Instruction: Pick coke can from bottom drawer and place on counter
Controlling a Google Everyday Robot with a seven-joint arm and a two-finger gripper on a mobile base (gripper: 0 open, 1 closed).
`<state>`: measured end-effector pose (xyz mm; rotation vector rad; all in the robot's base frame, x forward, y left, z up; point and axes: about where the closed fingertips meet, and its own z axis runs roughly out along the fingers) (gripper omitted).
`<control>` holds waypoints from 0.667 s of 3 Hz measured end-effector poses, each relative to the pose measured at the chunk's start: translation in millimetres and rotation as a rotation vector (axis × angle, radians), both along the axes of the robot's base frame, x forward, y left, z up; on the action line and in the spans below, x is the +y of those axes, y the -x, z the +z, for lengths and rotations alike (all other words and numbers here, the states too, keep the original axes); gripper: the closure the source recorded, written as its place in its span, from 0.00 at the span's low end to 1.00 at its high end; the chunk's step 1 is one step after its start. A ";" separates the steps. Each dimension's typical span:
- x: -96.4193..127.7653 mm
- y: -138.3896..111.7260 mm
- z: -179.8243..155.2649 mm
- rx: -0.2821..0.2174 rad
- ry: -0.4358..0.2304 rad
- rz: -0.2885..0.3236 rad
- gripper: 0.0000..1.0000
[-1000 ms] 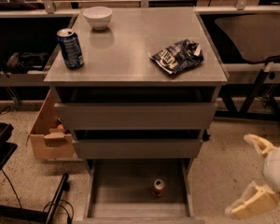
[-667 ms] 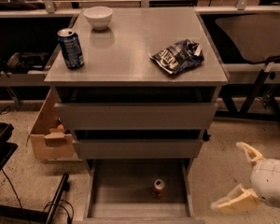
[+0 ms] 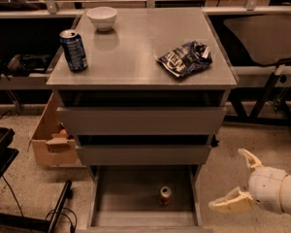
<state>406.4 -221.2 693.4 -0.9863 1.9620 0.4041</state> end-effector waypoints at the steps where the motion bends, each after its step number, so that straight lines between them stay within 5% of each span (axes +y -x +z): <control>1: 17.1 -13.9 -21.7 -0.051 -0.038 0.000 0.00; 2: 50.0 -50.6 -64.2 -0.167 -0.047 0.081 0.00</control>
Offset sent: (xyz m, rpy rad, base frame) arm 0.0878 0.0946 -0.2030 0.2104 -0.2240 0.1852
